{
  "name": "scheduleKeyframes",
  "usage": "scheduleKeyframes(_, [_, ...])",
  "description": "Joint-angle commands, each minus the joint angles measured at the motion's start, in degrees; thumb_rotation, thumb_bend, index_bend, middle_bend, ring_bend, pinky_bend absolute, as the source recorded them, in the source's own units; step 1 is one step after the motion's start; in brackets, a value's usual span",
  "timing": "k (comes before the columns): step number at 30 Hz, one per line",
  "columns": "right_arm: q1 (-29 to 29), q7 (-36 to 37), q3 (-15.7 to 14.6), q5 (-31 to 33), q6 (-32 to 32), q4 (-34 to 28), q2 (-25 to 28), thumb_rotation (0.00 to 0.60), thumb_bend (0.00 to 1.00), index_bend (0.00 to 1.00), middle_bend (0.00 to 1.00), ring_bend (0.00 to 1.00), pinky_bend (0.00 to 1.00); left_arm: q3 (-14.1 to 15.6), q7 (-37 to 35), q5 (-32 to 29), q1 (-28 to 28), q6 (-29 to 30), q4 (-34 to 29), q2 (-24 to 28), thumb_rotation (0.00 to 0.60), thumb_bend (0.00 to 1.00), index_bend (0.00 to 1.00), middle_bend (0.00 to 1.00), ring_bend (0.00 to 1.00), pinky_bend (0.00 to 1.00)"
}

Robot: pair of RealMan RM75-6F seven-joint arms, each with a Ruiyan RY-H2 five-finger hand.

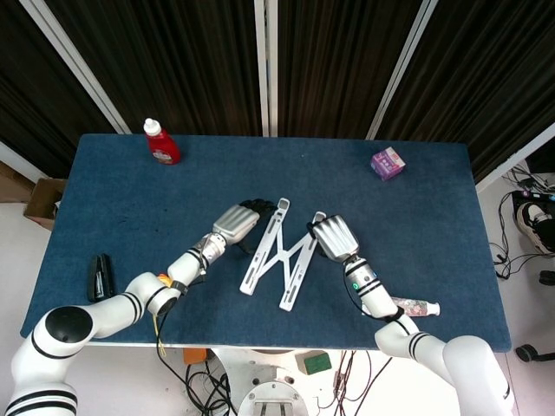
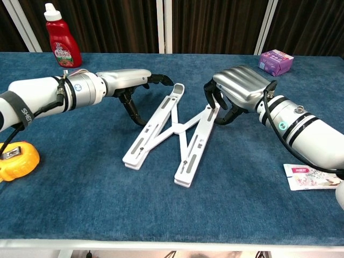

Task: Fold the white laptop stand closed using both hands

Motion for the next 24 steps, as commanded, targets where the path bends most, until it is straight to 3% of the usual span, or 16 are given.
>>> scheduleKeyframes(1, [0.39, 0.50, 0.07, -0.11, 0.13, 0.76, -0.69, 0.600, 0.00, 0.66, 0.75, 0.72, 0.82, 0.35, -0.45, 0.52, 0.05, 0.42, -0.70, 0.22, 0.600, 0.00, 0.09, 0.06, 0.04, 0.14])
scheduleKeyframes(7, [0.19, 0.77, -2.13, -2.71, 1.92, -3.28, 2.07, 0.600, 0.00, 0.63, 0.70, 0.69, 0.81, 0.20, -0.17, 0.69, 1.61, 3.62, -2.46, 2.87, 0.600, 0.00, 0.09, 0.06, 0.04, 0.14])
scheduleKeyframes(10, [0.67, 0.17, -4.34, -4.91, 0.58, -12.74, 8.86, 0.600, 0.00, 0.47, 0.60, 0.60, 0.72, 0.00, 1.12, 0.31, 4.42, 7.99, -5.89, 6.33, 0.600, 0.00, 0.09, 0.06, 0.04, 0.14])
scheduleKeyframes(12, [1.75, -1.76, -4.84, -5.12, -2.32, -19.66, 13.57, 0.600, 0.00, 0.33, 0.50, 0.50, 0.60, 0.23, 2.15, 0.23, 6.53, 10.82, -9.17, 9.04, 0.600, 0.00, 0.09, 0.06, 0.04, 0.13])
scheduleKeyframes(15, [4.55, -6.46, -4.18, -2.95, -10.06, -30.24, 19.99, 0.600, 0.00, 0.11, 0.32, 0.27, 0.33, 1.04, 4.36, -0.16, 9.81, 14.23, -14.52, 13.32, 0.600, 0.00, 0.09, 0.06, 0.04, 0.13])
scheduleKeyframes(17, [6.95, -10.70, -3.15, -1.04, -15.26, -34.61, 22.57, 0.600, 0.00, 0.03, 0.22, 0.15, 0.19, 1.59, 5.95, -0.68, 11.75, 15.84, -17.71, 15.85, 0.600, 0.00, 0.09, 0.06, 0.04, 0.13])
scheduleKeyframes(20, [9.76, -14.52, -2.24, 1.57, -21.32, -37.70, 24.10, 0.600, 0.00, 0.00, 0.14, 0.05, 0.10, 2.15, 7.36, -1.26, 13.94, 17.68, -21.35, 18.56, 0.600, 0.00, 0.09, 0.06, 0.04, 0.13])
scheduleKeyframes(24, [13.18, -19.55, -1.52, 5.07, -27.66, -38.50, 24.00, 0.600, 0.00, 0.00, 0.12, 0.02, 0.07, 3.15, 8.98, -1.77, 16.30, 18.95, -25.34, 21.46, 0.600, 0.00, 0.09, 0.06, 0.04, 0.13])
